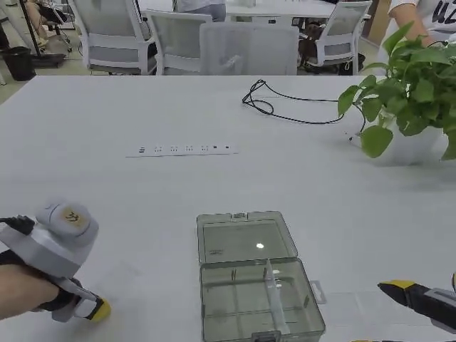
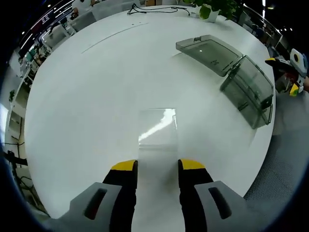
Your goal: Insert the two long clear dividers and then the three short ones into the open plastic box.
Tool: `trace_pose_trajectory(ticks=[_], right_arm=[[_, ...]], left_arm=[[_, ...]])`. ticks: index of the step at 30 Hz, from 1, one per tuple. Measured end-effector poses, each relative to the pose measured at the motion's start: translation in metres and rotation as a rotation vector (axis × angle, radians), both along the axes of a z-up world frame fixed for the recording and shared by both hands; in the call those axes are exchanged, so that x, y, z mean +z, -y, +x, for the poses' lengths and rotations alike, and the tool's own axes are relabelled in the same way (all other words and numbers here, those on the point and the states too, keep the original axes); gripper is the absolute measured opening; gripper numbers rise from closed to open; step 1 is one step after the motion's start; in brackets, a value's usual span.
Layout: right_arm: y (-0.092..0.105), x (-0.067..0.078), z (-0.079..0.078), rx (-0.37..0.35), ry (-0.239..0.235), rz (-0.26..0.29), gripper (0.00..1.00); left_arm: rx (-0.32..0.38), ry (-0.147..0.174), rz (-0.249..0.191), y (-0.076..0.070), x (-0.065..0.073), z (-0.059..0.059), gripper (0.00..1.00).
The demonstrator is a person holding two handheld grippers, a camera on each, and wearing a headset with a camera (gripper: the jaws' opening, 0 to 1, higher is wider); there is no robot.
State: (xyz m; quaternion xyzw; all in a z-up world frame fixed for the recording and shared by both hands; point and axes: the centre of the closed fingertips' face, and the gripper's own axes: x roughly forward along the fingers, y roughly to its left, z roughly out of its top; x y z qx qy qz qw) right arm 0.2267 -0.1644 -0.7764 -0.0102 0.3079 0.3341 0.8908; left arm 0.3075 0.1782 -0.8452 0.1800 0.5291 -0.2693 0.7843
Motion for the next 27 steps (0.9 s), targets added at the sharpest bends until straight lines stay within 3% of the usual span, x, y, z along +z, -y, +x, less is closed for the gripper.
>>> trace_pose_trajectory(ticks=[7,27], right_arm=[[-0.002,-0.001,0.001,0.011,0.003,-0.007,0.92],[-0.014,-0.002,0.005,0.011,-0.003,0.013,0.89]], left_arm=[[0.008,-0.005,-0.002,-0.001,-0.001,0.000,0.32],[0.125,0.018,-0.109,-0.008,0.004,-0.001,0.30]])
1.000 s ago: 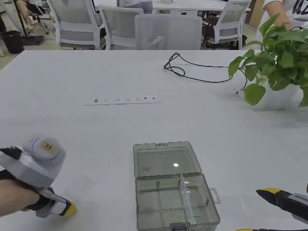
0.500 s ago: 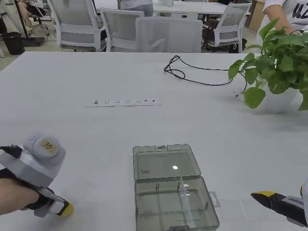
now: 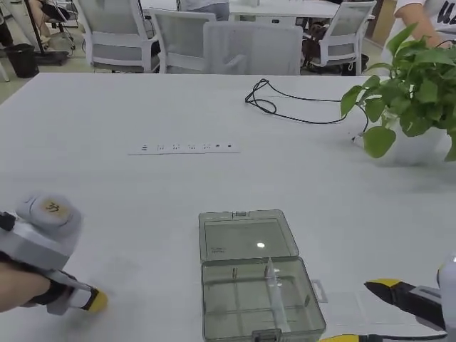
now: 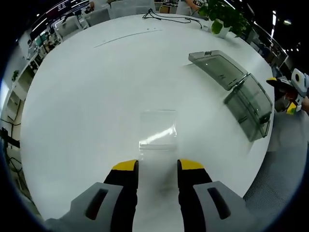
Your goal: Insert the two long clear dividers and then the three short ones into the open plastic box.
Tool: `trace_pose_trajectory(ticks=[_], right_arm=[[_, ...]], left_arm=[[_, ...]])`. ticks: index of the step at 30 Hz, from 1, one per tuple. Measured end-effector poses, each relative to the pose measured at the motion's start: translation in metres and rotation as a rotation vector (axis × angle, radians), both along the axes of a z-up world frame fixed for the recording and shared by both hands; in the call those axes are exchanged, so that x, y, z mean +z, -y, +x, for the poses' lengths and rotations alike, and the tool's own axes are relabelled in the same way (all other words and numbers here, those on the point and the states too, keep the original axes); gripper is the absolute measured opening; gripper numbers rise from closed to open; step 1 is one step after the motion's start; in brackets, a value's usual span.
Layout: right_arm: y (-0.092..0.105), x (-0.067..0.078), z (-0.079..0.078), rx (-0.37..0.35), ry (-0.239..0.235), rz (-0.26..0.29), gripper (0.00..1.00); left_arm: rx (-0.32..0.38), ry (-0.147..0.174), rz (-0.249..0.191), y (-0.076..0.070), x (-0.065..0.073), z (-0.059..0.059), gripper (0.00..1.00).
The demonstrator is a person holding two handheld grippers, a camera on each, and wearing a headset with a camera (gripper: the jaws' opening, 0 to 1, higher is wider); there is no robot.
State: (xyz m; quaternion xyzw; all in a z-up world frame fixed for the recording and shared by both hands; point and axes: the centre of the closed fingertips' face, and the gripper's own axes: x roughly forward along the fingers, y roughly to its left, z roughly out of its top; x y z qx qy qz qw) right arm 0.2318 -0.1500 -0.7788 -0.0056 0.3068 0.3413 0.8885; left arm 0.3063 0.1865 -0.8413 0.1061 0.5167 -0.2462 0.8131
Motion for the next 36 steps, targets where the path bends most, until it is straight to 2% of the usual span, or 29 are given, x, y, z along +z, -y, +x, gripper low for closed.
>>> trace_pose_trajectory(ticks=[9,13,20,28,32,36], right_arm=[[0.000,0.003,0.004,-0.011,0.000,0.009,0.88],[-0.001,0.003,0.005,-0.018,-0.001,0.014,0.87],[-0.003,0.005,0.007,-0.039,-0.009,0.041,0.84],[-0.009,0.008,0.011,-0.036,-0.001,0.049,0.83],[-0.012,0.009,0.012,-0.036,0.002,0.057,0.82],[-0.017,0.010,0.014,-0.037,-0.003,0.070,0.80]], left_arm=[[0.053,0.019,-0.052,0.000,0.004,0.001,0.30],[0.064,0.027,-0.059,-0.001,0.004,0.001,0.30],[0.067,0.073,-0.081,0.006,0.014,0.004,0.30],[0.028,0.130,-0.132,0.033,0.035,0.011,0.30],[-0.001,0.154,-0.188,0.057,0.049,0.010,0.30],[-0.031,0.180,-0.226,0.080,0.061,0.009,0.30]])
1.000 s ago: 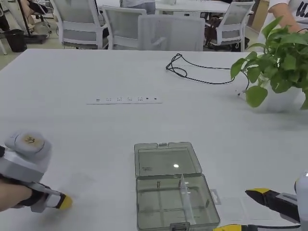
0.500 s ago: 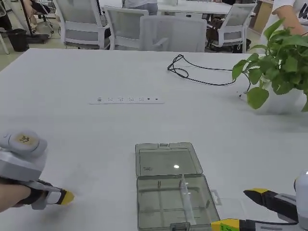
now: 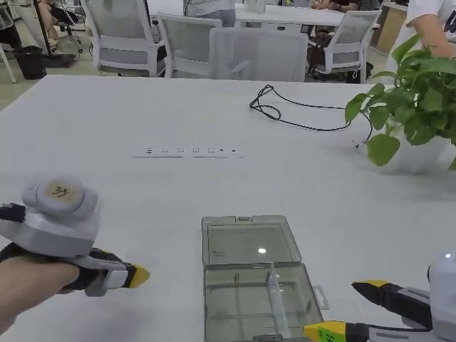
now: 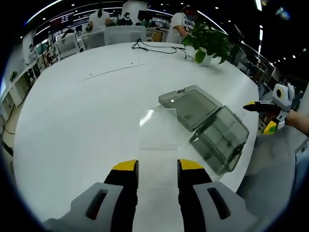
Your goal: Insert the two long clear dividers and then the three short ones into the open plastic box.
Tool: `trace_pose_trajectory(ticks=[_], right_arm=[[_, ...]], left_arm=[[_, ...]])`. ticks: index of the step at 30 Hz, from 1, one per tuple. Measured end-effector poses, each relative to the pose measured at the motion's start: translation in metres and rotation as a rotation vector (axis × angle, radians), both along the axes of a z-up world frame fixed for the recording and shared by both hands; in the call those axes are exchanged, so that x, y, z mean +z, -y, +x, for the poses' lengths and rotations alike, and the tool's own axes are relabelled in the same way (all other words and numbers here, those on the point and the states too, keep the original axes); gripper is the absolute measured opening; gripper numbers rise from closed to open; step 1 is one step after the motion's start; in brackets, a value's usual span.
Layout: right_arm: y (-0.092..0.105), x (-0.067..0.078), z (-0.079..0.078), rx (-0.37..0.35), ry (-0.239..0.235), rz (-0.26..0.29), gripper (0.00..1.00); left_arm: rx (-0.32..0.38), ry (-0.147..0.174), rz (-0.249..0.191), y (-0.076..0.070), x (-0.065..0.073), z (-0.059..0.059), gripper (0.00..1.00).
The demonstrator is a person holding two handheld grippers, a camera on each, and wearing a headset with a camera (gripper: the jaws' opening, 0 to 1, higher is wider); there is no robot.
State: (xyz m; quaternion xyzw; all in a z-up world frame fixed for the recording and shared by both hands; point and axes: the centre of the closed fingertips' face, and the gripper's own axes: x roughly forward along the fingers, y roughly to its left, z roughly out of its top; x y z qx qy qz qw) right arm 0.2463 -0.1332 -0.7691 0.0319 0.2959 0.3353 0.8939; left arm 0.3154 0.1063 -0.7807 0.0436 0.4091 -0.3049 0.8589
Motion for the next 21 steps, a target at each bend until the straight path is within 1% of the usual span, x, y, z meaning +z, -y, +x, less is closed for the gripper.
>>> trace_pose_trajectory(ticks=[2,3,4,5,7,10,11,13,15,17,19,21], right_arm=[[-0.002,0.001,0.002,-0.001,0.000,0.006,0.79],[-0.003,0.002,0.002,-0.001,0.001,0.007,0.78],[-0.005,0.004,0.003,-0.003,0.004,0.010,0.78],[-0.006,0.004,0.004,-0.003,0.004,0.013,0.77],[-0.009,0.007,0.008,-0.011,0.007,0.027,0.76],[-0.014,0.011,0.012,-0.020,0.009,0.050,0.73],[-0.017,0.013,0.014,-0.021,0.008,0.061,0.73],[-0.023,0.015,0.018,-0.025,0.006,0.078,0.70],[-0.028,0.018,0.021,-0.029,0.009,0.097,0.67],[-0.034,0.020,0.024,-0.033,0.008,0.109,0.64],[-0.038,0.022,0.027,-0.038,0.012,0.119,0.62],[-0.042,0.023,0.028,-0.043,0.004,0.137,0.60]], left_arm=[[-0.017,0.007,-0.017,0.012,0.003,-0.001,0.30],[-0.019,0.009,-0.022,0.014,0.004,-0.002,0.30],[-0.024,0.013,-0.043,0.022,0.006,-0.002,0.30],[-0.027,0.012,-0.047,0.025,0.006,-0.003,0.30],[-0.035,0.020,-0.084,0.039,0.011,-0.003,0.30],[-0.056,0.033,-0.088,0.052,0.013,-0.005,0.30],[-0.060,0.034,-0.090,0.057,0.014,-0.007,0.30],[-0.066,0.034,-0.108,0.066,0.013,-0.007,0.30],[-0.071,0.025,-0.122,0.075,0.011,-0.009,0.30],[-0.083,0.022,-0.135,0.088,0.009,-0.014,0.30],[-0.088,0.019,-0.148,0.096,0.010,-0.017,0.30],[-0.097,0.020,-0.156,0.103,0.011,-0.018,0.30]])
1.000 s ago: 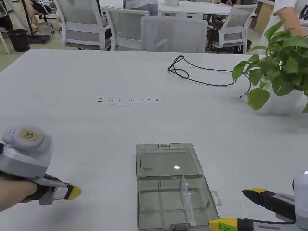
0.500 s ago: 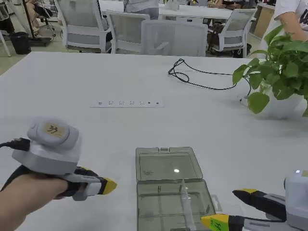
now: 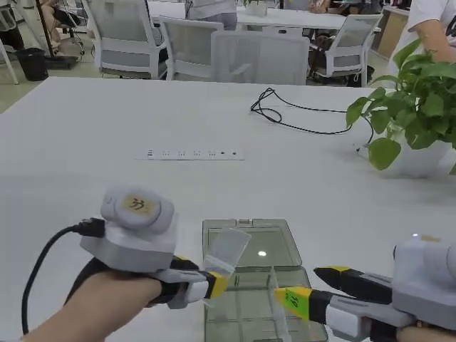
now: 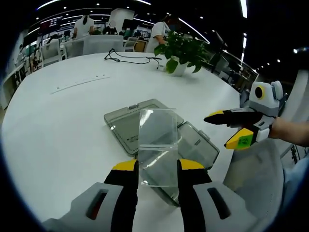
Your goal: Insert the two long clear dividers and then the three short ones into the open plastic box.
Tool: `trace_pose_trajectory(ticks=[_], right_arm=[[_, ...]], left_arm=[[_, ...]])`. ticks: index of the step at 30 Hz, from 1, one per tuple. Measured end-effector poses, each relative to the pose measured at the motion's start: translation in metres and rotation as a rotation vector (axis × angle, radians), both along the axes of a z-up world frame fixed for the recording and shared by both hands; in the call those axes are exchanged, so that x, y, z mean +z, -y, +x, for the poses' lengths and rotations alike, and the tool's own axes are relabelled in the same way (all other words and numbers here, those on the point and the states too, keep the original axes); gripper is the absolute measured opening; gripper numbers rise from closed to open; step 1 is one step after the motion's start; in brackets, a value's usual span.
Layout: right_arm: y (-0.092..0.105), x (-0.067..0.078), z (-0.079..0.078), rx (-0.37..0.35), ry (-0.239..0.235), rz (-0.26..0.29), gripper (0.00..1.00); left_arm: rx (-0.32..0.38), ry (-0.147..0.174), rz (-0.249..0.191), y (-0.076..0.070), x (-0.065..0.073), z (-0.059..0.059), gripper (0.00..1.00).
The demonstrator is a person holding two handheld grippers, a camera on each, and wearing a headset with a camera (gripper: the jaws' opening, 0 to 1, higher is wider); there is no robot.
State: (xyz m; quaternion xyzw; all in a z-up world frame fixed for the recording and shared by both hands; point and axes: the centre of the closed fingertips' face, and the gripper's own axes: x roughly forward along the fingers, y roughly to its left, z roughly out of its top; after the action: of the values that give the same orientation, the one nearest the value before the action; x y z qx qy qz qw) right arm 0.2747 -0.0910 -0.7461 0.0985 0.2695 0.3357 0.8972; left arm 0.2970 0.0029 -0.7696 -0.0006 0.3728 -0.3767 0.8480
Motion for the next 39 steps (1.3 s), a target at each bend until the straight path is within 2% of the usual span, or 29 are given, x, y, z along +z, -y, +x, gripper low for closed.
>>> trace_pose_trajectory(ticks=[8,11,15,18,24,28,30,39], right_arm=[[-0.006,0.006,0.005,-0.051,-0.044,0.105,0.48],[-0.007,0.010,0.009,-0.084,-0.069,0.170,0.40],[-0.009,0.012,0.013,-0.113,-0.087,0.219,0.29],[-0.012,0.012,0.017,-0.119,-0.085,0.237,0.25],[-0.016,0.006,0.018,-0.135,-0.154,0.271,0.17],[-0.018,0.006,0.021,-0.158,-0.167,0.296,0.14],[-0.018,0.006,0.022,-0.168,-0.188,0.312,0.12],[-0.021,0.006,0.023,-0.157,-0.195,0.298,0.04]], left_arm=[[-0.021,0.016,-0.040,0.025,0.009,-0.006,0.30],[-0.022,0.014,-0.060,0.033,0.011,-0.009,0.30],[-0.024,0.008,-0.073,0.039,0.010,-0.011,0.30],[-0.023,0.007,-0.080,0.041,0.009,-0.013,0.30],[-0.012,0.007,-0.096,0.044,0.011,-0.013,0.30],[-0.012,0.006,-0.100,0.045,0.012,-0.013,0.30],[-0.012,0.006,-0.101,0.046,0.012,-0.014,0.30],[-0.010,0.011,-0.112,0.049,0.013,-0.014,0.30]])
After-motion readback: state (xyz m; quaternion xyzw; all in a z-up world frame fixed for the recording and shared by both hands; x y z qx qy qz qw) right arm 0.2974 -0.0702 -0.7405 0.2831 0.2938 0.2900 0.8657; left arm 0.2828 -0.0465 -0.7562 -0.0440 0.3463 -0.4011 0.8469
